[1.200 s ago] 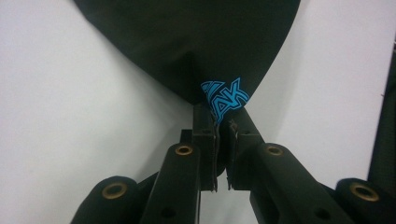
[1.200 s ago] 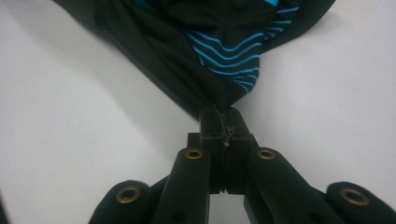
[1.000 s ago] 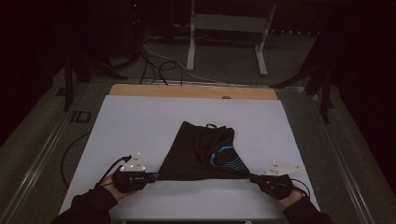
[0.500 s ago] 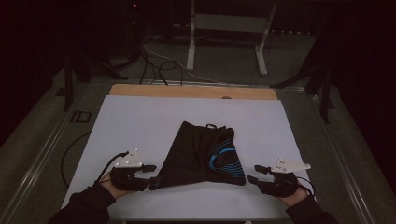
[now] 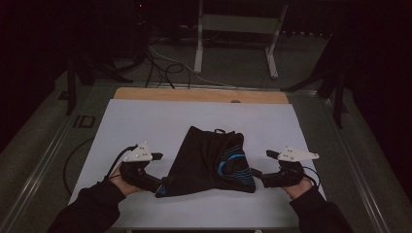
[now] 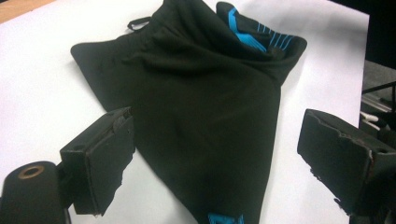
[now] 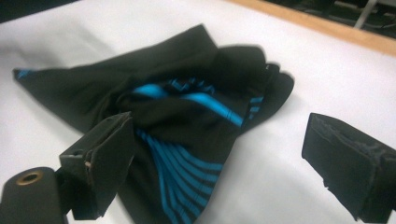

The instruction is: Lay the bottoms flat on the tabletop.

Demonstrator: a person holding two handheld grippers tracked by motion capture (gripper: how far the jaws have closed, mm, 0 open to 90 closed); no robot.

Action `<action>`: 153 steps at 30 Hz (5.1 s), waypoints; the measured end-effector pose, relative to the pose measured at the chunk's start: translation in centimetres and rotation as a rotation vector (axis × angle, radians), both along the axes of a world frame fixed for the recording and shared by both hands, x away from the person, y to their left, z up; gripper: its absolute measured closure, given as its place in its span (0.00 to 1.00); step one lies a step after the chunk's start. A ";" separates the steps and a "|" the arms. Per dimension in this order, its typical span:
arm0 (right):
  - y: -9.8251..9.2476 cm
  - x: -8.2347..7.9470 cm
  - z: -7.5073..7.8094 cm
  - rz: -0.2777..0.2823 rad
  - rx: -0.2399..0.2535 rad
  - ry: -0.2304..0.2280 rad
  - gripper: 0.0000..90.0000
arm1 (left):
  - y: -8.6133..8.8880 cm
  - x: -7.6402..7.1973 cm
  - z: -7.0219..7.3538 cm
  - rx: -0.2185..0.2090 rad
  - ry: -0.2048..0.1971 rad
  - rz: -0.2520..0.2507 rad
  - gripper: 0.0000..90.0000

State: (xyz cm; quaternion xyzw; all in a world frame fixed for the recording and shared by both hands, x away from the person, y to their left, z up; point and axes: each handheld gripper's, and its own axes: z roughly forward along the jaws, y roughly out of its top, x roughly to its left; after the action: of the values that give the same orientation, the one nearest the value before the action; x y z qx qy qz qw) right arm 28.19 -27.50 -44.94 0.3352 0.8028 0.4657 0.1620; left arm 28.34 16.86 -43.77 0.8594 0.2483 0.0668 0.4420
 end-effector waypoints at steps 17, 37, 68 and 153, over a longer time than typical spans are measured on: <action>4.3 4.5 -0.9 0.114 -0.024 0.029 0.23 | -2.1 4.7 -2.4 0.026 0.058 0.065 0.20; 6.1 6.0 -5.3 0.114 -0.158 0.100 0.47 | -3.4 8.6 -7.4 0.100 0.147 0.170 0.40; 5.6 4.8 -4.6 0.133 -0.232 0.075 0.95 | -5.6 9.1 -7.2 0.145 0.061 0.218 0.98; 1.1 6.8 -3.1 -0.107 0.002 0.239 0.35 | 0.4 8.0 -4.1 0.046 0.116 0.335 0.31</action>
State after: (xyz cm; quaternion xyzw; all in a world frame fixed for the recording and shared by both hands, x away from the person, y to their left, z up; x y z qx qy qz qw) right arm 34.94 -26.40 -48.07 0.4309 0.7968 0.4141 0.0896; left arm 36.39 17.26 -47.87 0.8182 0.4116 0.0956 0.3899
